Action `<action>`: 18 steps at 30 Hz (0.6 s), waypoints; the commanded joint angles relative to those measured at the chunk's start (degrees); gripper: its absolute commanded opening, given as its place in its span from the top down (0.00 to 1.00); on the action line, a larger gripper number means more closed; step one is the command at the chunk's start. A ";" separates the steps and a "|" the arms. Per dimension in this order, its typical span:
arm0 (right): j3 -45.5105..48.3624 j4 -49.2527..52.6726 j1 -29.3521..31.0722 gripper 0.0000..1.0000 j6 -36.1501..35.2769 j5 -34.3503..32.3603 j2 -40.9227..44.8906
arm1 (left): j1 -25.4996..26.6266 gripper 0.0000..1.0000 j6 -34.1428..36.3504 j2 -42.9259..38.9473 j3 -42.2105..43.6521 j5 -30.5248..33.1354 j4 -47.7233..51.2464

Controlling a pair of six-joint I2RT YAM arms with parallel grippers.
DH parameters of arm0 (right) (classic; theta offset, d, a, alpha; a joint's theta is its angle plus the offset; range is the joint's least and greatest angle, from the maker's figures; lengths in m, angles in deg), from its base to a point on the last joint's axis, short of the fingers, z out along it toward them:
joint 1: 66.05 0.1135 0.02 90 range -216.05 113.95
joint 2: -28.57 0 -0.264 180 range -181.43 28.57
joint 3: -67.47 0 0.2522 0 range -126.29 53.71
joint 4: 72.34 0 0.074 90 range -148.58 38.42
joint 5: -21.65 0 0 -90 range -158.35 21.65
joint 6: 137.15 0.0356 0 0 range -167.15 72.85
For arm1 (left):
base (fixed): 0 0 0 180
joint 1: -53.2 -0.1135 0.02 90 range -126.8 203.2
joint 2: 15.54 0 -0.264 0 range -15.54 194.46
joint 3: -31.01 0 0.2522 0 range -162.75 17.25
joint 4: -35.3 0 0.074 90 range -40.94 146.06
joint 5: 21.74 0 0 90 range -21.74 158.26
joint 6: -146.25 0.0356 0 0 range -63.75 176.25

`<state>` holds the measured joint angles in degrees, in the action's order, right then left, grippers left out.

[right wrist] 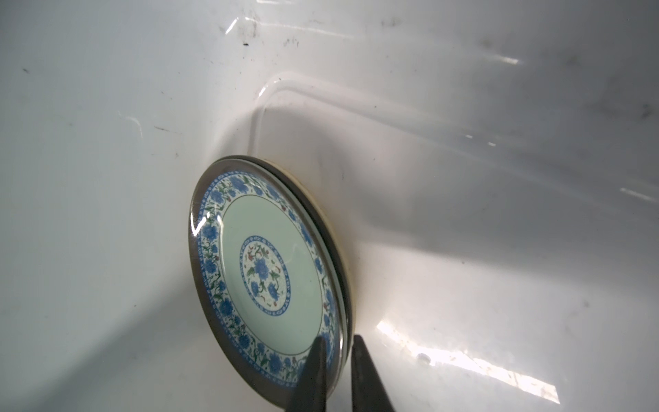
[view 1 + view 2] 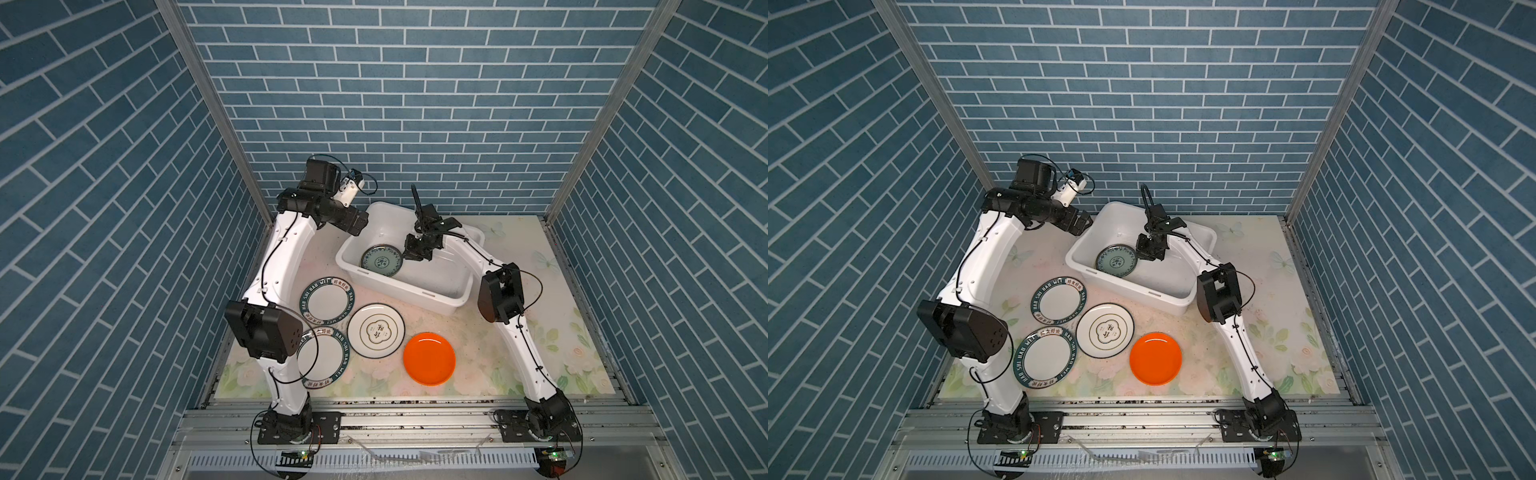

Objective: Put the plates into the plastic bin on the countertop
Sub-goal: 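Open the right gripper to release the floral plate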

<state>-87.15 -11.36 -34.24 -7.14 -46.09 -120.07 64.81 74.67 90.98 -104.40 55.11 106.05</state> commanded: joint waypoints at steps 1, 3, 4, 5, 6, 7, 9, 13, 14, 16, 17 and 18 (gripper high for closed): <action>-0.78 1.22 -0.17 0.85 -0.84 0.25 0.49 | -0.28 0.00 -0.40 0.62 -1.57 -0.52 1.91; -0.81 0.95 -0.18 0.85 -0.31 1.00 -0.01 | -0.35 0.00 -0.40 0.50 -1.58 -0.39 2.06; -0.78 0.77 -0.19 0.85 -0.20 1.20 -0.14 | -0.28 0.00 -0.40 0.44 -1.58 -0.31 2.11; -0.82 0.68 -0.17 0.85 -0.13 1.61 -0.32 | -0.28 0.00 -0.31 0.40 -1.58 -0.30 2.16; -0.81 0.59 -0.22 0.86 0.06 2.01 -0.63 | -0.28 0.00 -0.31 0.36 -1.50 -0.21 2.28; -0.82 0.50 -0.17 0.86 0.20 2.43 -0.82 | -0.28 0.00 -0.31 0.29 -1.40 -0.26 2.30; -0.78 0.50 -0.17 0.87 0.50 3.09 -1.14 | -0.28 0.00 -0.31 0.18 -1.14 -0.21 2.23; -0.73 0.59 -0.02 0.87 0.77 3.58 -1.39 | -0.37 0.00 -0.31 -0.17 -0.75 -0.21 2.00; -0.73 0.68 0.01 0.87 0.77 3.58 -1.52 | -0.38 0.01 -0.31 -0.30 -0.63 -0.21 1.99; -0.72 0.82 0.01 0.87 0.68 3.65 -1.63 | -0.45 0.00 -0.31 -0.42 -0.51 -0.21 1.83; -0.65 0.92 0.08 0.87 0.56 3.67 -1.65 | -0.46 0.01 -0.38 -0.47 -0.27 -0.21 1.73; -0.52 1.01 0.17 0.87 0.38 3.66 -1.65 | -0.45 0.00 -0.39 -0.66 -0.11 -0.21 1.65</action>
<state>-87.15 -11.38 -34.28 -6.94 -43.31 -120.38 64.75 74.67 91.16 -104.51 55.11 107.08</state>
